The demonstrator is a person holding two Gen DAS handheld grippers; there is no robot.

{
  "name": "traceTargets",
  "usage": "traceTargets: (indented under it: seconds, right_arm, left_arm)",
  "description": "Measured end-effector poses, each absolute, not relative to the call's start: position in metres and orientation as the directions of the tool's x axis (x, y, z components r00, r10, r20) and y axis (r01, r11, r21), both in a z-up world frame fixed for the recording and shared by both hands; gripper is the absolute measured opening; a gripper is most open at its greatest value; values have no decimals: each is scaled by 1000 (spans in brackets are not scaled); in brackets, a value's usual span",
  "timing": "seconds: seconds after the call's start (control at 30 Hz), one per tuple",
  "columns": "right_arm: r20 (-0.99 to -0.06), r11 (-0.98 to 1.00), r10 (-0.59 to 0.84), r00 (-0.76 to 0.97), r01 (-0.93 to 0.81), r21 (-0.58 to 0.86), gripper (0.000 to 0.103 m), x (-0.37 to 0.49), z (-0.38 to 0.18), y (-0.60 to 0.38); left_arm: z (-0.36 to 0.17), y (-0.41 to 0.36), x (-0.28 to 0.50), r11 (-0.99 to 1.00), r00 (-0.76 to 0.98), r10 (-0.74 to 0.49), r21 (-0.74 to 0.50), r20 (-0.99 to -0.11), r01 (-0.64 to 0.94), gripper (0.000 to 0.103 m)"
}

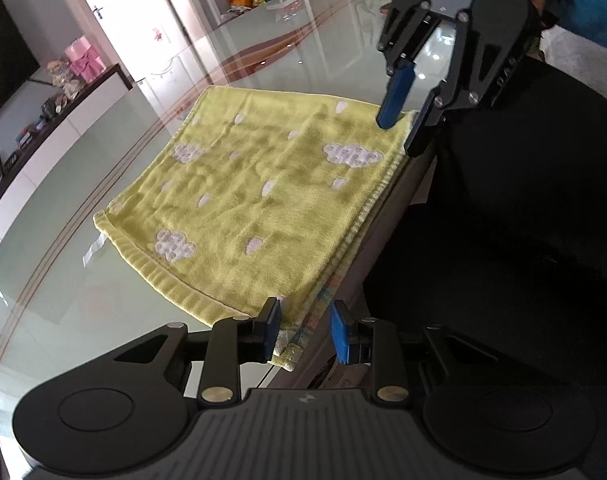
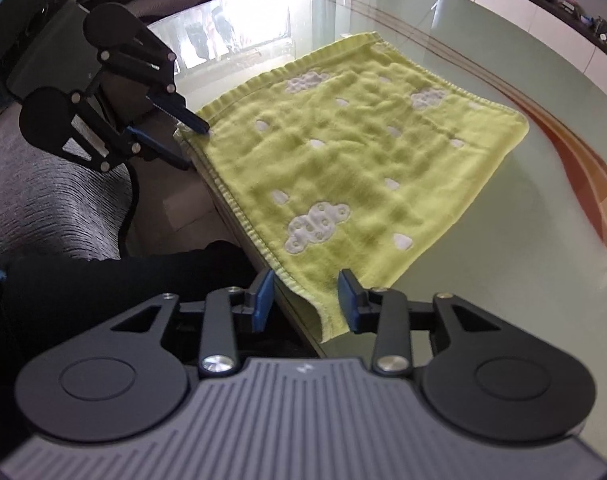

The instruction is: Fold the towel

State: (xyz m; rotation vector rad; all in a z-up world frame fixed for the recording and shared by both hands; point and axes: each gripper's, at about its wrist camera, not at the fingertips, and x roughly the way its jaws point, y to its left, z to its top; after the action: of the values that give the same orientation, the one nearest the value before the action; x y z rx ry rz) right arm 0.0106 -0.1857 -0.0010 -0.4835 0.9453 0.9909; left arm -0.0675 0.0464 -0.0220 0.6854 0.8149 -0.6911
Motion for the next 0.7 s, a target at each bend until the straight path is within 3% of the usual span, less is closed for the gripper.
traceTargets:
  seconds: [0.07, 0.23, 0.33, 0.47, 0.7]
  right_arm:
    - [-849, 485, 481, 219, -873, 50, 36, 11, 0, -184]
    - [-857, 474, 456, 238, -881, 7, 36, 8, 0, -177]
    - [-860, 473, 449, 242, -881, -1, 36, 7, -1, -175]
    - [-858, 468, 449, 250, -884, -12, 36, 4, -1, -176]
    - [-844, 536, 453, 288, -844, 0, 15, 7, -2, -182]
  left_arm:
    - [-23, 45, -69, 571, 495, -279, 272, -823, 774, 39]
    - [-26, 44, -71, 572, 514, -276, 291, -812, 767, 40]
    - [-27, 44, -71, 582, 533, -267, 307, -803, 753, 28]
    - [-24, 48, -66, 608, 531, -266, 288, -804, 740, 24]
    - [-18, 50, -58, 628, 495, -273, 237, -825, 741, 14]
